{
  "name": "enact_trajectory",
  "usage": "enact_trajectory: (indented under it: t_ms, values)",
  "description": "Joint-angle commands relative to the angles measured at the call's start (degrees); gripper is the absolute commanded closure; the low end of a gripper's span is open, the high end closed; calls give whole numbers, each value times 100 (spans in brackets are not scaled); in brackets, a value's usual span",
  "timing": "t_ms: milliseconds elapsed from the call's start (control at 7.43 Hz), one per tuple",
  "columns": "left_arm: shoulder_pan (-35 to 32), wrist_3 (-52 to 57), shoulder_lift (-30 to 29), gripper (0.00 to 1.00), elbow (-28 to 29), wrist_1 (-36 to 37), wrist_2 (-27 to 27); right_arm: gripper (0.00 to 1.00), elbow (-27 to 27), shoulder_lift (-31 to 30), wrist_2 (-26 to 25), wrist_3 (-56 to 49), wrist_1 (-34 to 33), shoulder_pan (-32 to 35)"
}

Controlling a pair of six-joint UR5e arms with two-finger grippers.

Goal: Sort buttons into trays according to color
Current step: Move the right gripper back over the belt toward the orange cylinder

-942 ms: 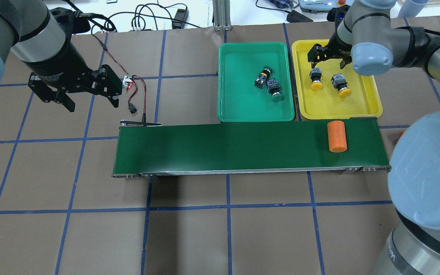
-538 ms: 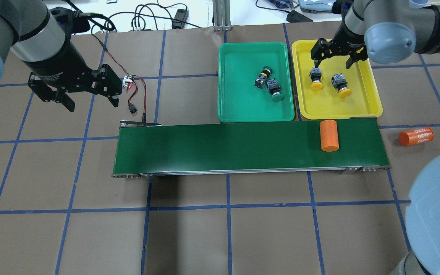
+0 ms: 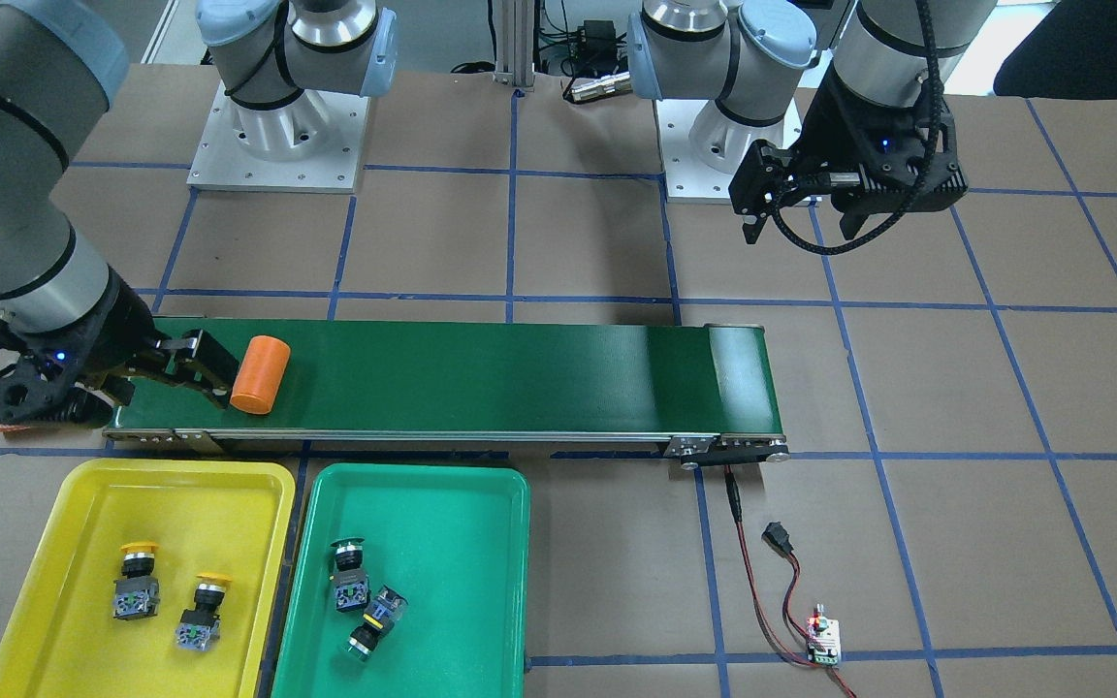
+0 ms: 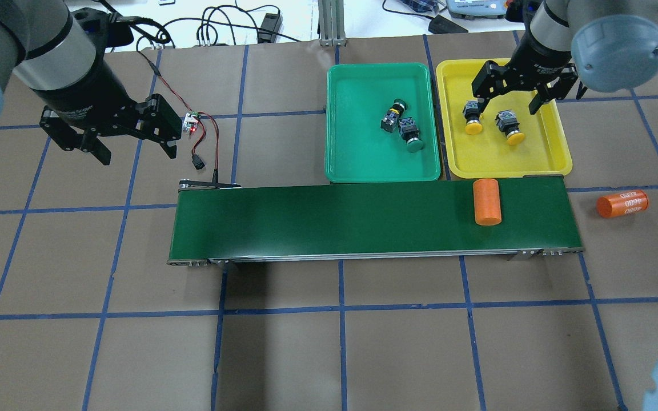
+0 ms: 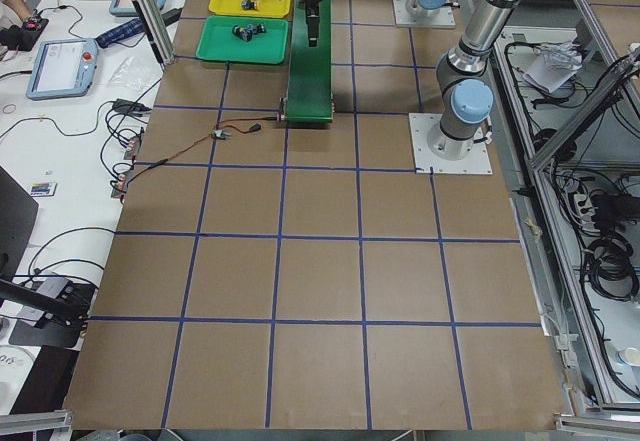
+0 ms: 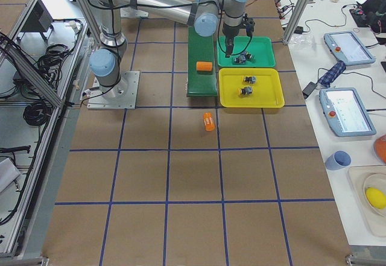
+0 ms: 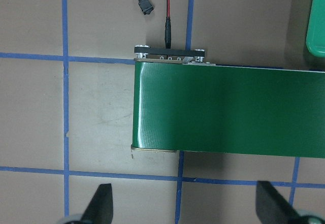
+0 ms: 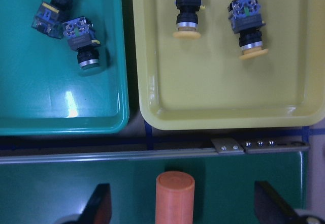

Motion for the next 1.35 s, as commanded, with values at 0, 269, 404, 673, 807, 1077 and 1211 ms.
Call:
enact_trajectory:
  t_ms: [0, 269, 404, 673, 807, 1077, 1211]
  values:
    - [0, 0, -3, 0, 2, 0, -2, 0, 211, -765, -19, 262, 676, 122]
    - [0, 0, 15, 0, 2, 0, -2, 0, 220, -1293, -71, 255, 1345, 131]
    - [0, 0, 6, 0, -42, 0, 7, 0, 229, -1470, -89, 263, 1426, 131]
    - [0, 0, -3, 0, -42, 0, -11, 0, 264, -1498, -54, 298, 1383, 376]
    - [0, 0, 6, 0, -51, 0, -20, 0, 264, -1489, -80, 368, 1374, 508]
    - [0, 0, 6, 0, -33, 0, -11, 0, 264, -1480, -80, 265, 1339, 466]
    - [0, 0, 15, 0, -33, 0, -11, 0, 264, -1480, -63, 272, 1304, 448]
